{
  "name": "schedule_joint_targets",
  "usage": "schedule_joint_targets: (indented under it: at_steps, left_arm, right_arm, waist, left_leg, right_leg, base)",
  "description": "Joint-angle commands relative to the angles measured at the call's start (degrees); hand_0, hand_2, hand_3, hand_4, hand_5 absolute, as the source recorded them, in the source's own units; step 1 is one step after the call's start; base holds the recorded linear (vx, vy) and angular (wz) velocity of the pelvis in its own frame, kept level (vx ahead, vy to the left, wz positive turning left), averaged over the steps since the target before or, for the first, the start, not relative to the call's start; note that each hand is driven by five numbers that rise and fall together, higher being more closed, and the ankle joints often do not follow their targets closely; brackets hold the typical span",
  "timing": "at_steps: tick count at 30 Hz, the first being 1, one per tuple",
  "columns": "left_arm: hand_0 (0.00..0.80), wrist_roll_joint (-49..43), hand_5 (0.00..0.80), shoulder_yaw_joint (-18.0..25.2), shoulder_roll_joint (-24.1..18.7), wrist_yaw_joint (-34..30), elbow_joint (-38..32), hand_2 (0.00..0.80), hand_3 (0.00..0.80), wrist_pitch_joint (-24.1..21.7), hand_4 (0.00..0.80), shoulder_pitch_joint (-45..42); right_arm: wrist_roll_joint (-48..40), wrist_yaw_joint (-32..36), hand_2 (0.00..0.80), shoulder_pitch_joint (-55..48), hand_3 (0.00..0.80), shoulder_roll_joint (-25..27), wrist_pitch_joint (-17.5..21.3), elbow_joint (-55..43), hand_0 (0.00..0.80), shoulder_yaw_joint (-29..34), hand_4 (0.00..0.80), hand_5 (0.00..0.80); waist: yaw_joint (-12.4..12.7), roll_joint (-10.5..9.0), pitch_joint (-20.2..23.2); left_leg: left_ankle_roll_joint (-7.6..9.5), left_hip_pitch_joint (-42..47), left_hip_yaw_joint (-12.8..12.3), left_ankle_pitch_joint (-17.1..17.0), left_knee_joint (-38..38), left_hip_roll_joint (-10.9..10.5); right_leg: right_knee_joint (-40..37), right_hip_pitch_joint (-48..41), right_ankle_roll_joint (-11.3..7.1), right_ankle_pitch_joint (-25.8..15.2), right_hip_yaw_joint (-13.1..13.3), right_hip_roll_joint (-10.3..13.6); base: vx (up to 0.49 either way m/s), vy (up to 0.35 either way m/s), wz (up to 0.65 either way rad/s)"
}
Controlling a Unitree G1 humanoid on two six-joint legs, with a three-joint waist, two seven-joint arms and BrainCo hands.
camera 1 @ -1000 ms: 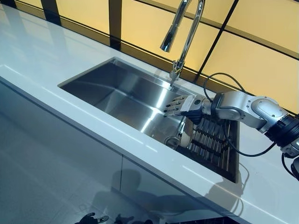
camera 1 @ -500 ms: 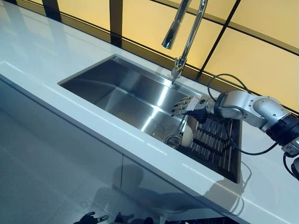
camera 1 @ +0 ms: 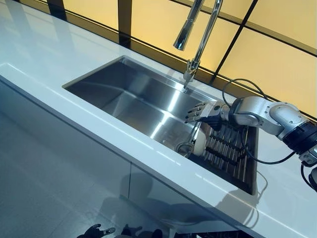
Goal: Take plates into dishwasher
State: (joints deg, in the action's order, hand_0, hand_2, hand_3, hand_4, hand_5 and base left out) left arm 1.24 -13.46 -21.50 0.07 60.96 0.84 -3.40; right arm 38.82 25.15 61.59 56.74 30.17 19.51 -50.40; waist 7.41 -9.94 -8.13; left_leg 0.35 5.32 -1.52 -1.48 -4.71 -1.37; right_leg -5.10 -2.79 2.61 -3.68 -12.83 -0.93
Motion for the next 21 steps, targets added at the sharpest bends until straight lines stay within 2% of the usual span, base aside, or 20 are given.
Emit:
schedule_joint_targets:
  at_steps: [1, 21]
  left_arm:
    - [0.000, -0.19, 0.000, -0.58, -1.50, 0.46, -1.29, 0.000, 0.000, -0.18, 0.000, 2.99]
    - [0.000, 0.86, 0.000, -1.12, -2.70, 0.58, -2.40, 0.000, 0.000, -0.66, 0.000, 4.98]
  right_arm:
    - [0.05, -1.74, 0.000, 2.54, 0.000, 2.62, -0.23, 2.41, 0.000, -1.48, 0.000, 0.000]
    - [1.45, -3.13, 0.000, 1.36, 0.000, 0.61, -2.60, 4.03, 0.000, -0.88, 0.000, 0.000]
  waist:
    - [1.77, -1.28, -1.10]
    - [2.12, -1.11, -4.95]
  left_leg:
    - [1.16, -0.83, -1.98, 4.87, 0.89, 1.19]
    - [1.60, -4.28, -1.32, 5.48, 4.03, 1.05]
  right_leg:
    - [0.10, -3.45, -2.88, 6.33, -0.90, -0.36]
    - [0.18, -1.65, -2.68, 5.38, -0.70, -0.29]
  base:
    - [0.000, 0.000, 0.00]
    - [0.000, 0.000, 0.00]
